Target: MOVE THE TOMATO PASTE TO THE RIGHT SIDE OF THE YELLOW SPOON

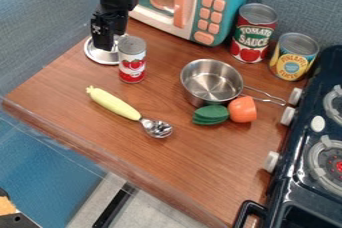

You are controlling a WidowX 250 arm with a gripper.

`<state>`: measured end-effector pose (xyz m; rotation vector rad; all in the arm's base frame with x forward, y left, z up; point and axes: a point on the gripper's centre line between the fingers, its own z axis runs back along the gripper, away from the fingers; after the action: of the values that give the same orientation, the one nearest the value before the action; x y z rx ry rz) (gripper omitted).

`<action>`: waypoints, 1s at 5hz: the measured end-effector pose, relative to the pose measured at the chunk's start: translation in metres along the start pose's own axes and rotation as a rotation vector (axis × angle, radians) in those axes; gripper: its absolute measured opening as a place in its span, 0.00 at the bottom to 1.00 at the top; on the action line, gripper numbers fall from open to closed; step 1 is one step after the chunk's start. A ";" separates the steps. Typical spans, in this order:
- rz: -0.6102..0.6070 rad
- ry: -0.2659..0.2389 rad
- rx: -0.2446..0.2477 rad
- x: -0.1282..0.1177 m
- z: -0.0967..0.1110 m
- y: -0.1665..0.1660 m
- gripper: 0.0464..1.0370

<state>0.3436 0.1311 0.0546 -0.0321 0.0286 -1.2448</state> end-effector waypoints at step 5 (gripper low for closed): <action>-0.019 -0.080 -0.007 0.027 -0.023 0.000 0.79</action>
<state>0.3518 0.1054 0.0317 -0.0882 -0.0366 -1.2620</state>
